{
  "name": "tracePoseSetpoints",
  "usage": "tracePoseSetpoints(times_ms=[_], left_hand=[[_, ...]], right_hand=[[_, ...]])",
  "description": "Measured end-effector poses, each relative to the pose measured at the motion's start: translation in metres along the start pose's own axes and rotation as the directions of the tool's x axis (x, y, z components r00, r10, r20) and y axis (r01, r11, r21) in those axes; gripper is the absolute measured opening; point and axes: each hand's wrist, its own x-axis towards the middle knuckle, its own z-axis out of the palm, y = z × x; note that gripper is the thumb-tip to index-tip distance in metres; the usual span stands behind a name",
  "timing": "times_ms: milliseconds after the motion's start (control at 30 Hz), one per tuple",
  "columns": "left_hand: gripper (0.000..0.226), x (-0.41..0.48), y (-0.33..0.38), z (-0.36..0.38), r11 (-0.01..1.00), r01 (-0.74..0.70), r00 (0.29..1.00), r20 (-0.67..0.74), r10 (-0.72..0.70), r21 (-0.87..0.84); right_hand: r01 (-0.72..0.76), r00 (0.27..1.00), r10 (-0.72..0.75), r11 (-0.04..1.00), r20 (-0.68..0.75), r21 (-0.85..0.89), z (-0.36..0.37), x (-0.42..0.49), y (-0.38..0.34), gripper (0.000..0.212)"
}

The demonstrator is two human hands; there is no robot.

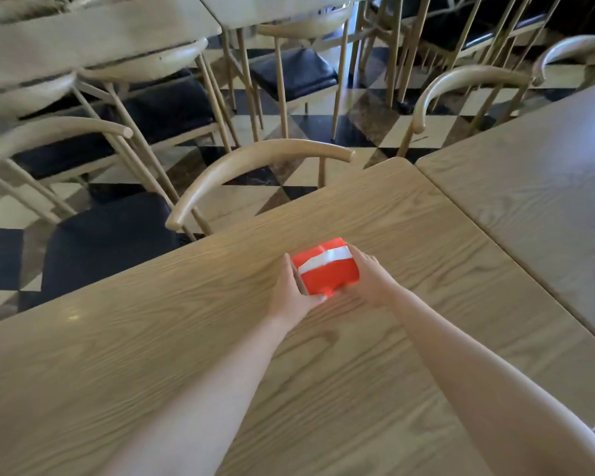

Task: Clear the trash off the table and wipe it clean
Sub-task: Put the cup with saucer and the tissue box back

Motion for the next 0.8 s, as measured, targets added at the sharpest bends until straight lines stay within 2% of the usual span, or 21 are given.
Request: tracePoseSetpoints(times_ms=[100,333,433,533,633,800], left_hand=[[0.116,-0.002,0.0,-0.001,1.0,0.003,1.0,0.006,-0.003,-0.018],[0.113,-0.01,0.023,-0.014,0.986,-0.062,0.998,-0.019,0.059,-0.153],[0.103,-0.013,0.038,-0.025,0.977,-0.118,0.992,-0.065,0.108,-0.178],[0.095,-0.018,0.052,-0.04,0.974,-0.203,0.971,-0.147,0.188,-0.097],[0.088,-0.025,0.067,-0.059,0.952,-0.287,0.938,-0.231,0.257,-0.104],[0.077,-0.045,0.082,-0.105,0.895,-0.418,0.87,-0.35,0.347,-0.152]], right_hand=[[0.045,0.997,-0.04,0.996,-0.069,0.077,0.003,-0.004,0.003,0.095],[0.06,0.984,-0.022,0.975,-0.176,0.215,-0.005,-0.016,-0.014,0.084],[0.107,0.97,-0.058,0.974,-0.237,0.2,-0.016,-0.021,-0.032,0.073],[0.162,0.947,-0.096,0.967,-0.307,0.195,-0.029,-0.028,-0.055,0.066],[0.205,0.916,-0.131,0.965,-0.379,0.163,-0.04,-0.034,-0.082,0.058],[0.308,0.86,-0.24,0.948,-0.449,0.083,-0.044,-0.043,-0.142,0.06]])
